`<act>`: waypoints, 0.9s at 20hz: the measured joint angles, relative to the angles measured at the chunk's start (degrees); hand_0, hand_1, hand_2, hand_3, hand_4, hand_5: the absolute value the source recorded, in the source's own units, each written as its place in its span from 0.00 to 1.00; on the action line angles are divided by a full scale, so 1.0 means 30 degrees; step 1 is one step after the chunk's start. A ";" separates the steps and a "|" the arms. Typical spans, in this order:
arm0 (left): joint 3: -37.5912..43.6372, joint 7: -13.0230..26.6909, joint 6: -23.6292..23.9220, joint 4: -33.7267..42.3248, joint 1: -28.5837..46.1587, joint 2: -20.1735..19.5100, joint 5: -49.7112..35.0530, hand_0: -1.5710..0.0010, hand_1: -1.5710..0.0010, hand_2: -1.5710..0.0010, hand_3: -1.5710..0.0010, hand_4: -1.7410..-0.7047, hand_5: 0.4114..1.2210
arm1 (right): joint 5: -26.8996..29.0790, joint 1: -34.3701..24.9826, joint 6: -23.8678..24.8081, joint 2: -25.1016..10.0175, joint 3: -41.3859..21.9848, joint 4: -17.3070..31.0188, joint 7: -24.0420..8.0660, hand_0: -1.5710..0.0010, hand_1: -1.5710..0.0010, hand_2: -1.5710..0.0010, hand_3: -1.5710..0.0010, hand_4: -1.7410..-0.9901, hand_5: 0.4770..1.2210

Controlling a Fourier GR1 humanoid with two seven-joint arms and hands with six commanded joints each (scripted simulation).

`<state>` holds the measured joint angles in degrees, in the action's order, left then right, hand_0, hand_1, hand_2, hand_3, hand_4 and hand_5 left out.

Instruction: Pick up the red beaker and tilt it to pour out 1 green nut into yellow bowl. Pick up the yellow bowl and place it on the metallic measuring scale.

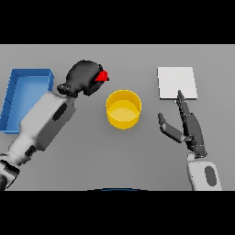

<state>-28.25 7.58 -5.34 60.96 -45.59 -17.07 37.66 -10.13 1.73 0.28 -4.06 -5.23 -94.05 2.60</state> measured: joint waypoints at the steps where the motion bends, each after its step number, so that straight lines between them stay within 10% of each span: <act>1: -0.0514 -0.0026 -0.0476 -0.0484 -0.0515 -0.0105 0.0364 0.00 0.00 0.00 0.00 0.06 0.98 | 0.0198 0.0038 -0.0089 -0.0024 0.0120 0.0097 0.0059 1.00 1.00 1.00 1.00 0.60 0.29; 12: -0.6231 0.0308 -0.5492 -0.2669 -0.5100 -0.0463 0.3501 0.00 0.00 0.00 0.23 0.03 1.00 | 0.1580 0.0302 -0.0407 0.0598 0.0561 0.0141 -0.0304 1.00 1.00 1.00 1.00 0.59 0.17; 18: -0.9040 -0.0870 -0.5925 -0.3506 -0.7241 -0.0274 0.4934 0.00 0.00 0.00 0.06 0.01 1.00 | 0.1536 0.0197 -0.0461 0.0425 0.0643 0.0238 -0.0130 1.00 1.00 1.00 1.00 0.59 0.16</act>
<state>-55.37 4.97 -23.12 50.44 -67.31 -17.89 52.46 -5.52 2.32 -1.10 -2.78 -3.30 -93.34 2.21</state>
